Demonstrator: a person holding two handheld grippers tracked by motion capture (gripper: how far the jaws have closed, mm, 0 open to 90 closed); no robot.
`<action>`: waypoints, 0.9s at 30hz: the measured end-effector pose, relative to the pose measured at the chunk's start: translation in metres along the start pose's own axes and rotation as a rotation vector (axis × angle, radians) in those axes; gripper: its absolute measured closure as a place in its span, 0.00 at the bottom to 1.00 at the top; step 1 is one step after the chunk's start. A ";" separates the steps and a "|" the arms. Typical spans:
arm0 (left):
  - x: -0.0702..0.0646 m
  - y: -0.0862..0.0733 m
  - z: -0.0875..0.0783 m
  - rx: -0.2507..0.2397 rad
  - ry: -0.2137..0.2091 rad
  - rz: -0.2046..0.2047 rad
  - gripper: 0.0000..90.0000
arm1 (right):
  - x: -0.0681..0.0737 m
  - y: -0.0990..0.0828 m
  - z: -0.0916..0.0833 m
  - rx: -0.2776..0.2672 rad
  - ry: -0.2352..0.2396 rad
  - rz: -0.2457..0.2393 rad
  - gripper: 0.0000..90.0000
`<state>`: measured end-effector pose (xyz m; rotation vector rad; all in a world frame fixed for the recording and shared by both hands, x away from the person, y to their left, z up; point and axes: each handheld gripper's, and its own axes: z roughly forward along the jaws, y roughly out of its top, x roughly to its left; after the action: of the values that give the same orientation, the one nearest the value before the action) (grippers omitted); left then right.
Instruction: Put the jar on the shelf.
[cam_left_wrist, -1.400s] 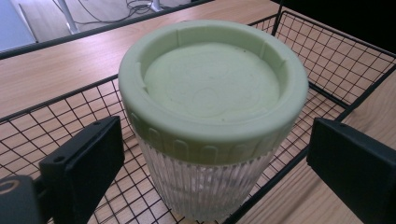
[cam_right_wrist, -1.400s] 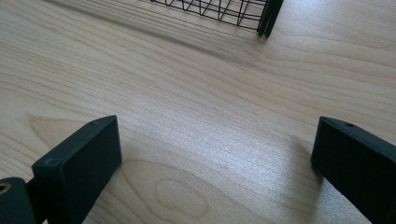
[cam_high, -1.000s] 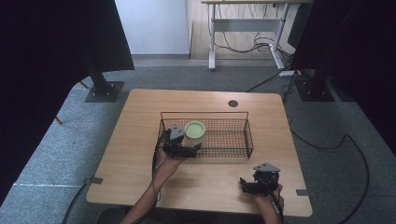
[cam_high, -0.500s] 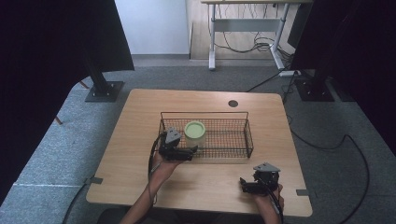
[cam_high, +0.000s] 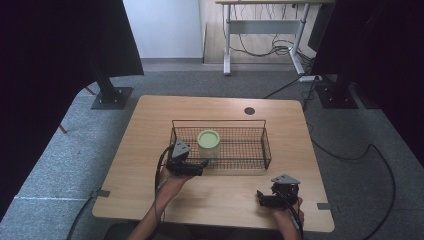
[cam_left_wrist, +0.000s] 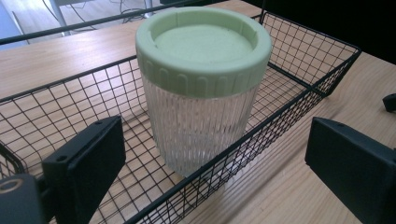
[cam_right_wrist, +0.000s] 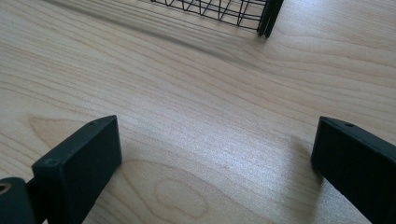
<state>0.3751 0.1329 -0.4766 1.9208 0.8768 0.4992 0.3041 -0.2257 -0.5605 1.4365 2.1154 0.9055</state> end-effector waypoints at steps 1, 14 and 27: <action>0.000 -0.001 -0.001 0.000 0.001 -0.001 0.06 | 0.000 0.000 0.000 0.000 0.000 0.000 0.01; 0.013 -0.019 -0.023 -0.008 0.012 -0.028 0.06 | 0.000 0.000 0.000 0.000 -0.002 0.001 0.01; 0.027 -0.048 -0.042 -0.014 0.043 -0.070 0.06 | 0.000 0.000 0.000 0.000 -0.004 0.003 0.01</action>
<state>0.3477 0.1921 -0.4991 1.8660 0.9625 0.5053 0.3041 -0.2252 -0.5605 1.4403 2.1107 0.9029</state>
